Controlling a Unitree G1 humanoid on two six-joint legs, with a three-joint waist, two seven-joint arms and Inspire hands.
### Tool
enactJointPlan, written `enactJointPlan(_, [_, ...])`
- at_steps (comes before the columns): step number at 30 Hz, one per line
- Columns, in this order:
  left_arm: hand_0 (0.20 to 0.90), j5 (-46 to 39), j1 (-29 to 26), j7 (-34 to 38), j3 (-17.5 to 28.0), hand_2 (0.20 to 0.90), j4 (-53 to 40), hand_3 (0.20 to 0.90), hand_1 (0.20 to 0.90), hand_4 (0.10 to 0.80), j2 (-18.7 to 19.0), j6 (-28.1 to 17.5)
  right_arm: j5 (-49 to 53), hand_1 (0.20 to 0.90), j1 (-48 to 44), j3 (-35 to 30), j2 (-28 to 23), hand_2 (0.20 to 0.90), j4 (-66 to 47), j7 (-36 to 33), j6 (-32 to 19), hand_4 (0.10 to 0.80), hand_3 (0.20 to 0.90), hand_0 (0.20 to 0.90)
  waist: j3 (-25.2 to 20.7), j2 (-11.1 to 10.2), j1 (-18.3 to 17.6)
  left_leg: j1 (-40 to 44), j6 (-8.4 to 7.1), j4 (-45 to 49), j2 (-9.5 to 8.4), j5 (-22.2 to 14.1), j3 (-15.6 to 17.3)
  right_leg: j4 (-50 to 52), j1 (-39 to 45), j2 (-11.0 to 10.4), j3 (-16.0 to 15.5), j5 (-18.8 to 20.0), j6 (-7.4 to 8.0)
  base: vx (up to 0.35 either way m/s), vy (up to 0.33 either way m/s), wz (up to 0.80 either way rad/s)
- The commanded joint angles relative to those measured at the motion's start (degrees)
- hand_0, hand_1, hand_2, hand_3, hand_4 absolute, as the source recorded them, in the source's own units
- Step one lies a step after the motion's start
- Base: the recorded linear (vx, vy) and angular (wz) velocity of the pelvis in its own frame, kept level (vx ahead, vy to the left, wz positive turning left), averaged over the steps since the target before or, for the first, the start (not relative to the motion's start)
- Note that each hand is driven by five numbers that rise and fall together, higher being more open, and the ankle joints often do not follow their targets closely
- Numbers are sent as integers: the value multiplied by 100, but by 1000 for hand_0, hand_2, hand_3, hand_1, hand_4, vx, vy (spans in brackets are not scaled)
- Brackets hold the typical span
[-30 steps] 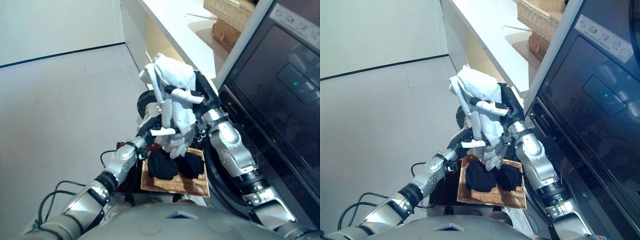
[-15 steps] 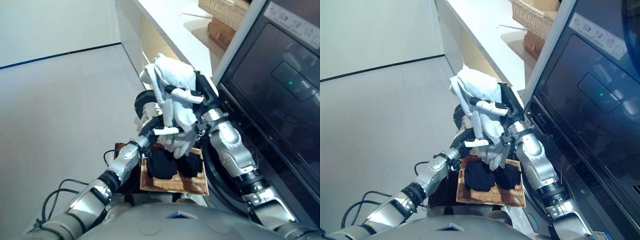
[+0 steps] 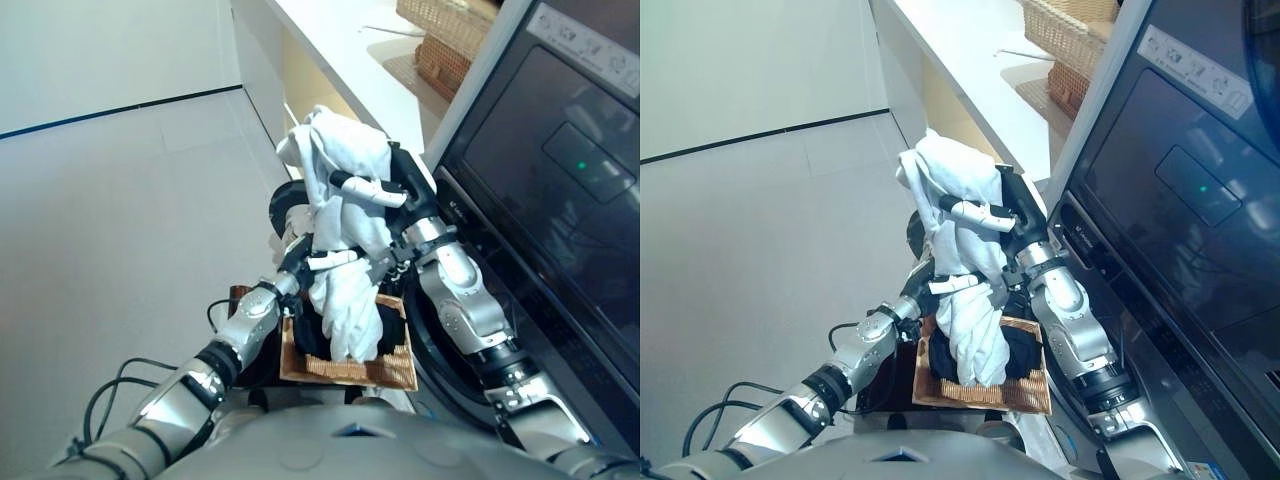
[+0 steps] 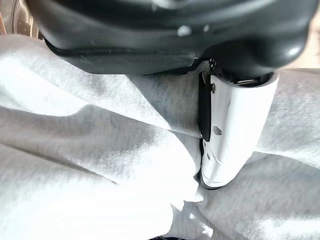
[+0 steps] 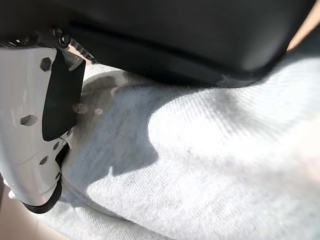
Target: Pick up the clothes and place them into the washing machine
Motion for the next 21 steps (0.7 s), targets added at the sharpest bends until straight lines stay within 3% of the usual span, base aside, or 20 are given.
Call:
enactJointPlan(1, [200,-164,-936,-118,-14,200,-11,200,200,300,-436,-508,306,200,-886,-255,289,200,-654,66,-645,300,200,200,-500,-271,163,93,-387,-40,142,-279,-80,168,-346,-331,-12,78,240,0,0,0])
enactJointPlan(14, [200,30,-915,50,216,200,-194,200,200,300,-219,-637,308,200,-714,-333,261,200,-808,109,-697,300,200,200,-494,-256,166,99,-385,-40,135,-292,-62,175,-347,-330,4,64,243,0,0,0])
enactJointPlan(21, [200,394,-1018,432,624,200,-176,200,200,300,76,-783,357,200,-130,-569,289,200,-1236,262,-789,300,200,200,-491,-223,129,107,-390,-40,132,-293,-58,190,-346,-325,4,47,250,0,0,0])
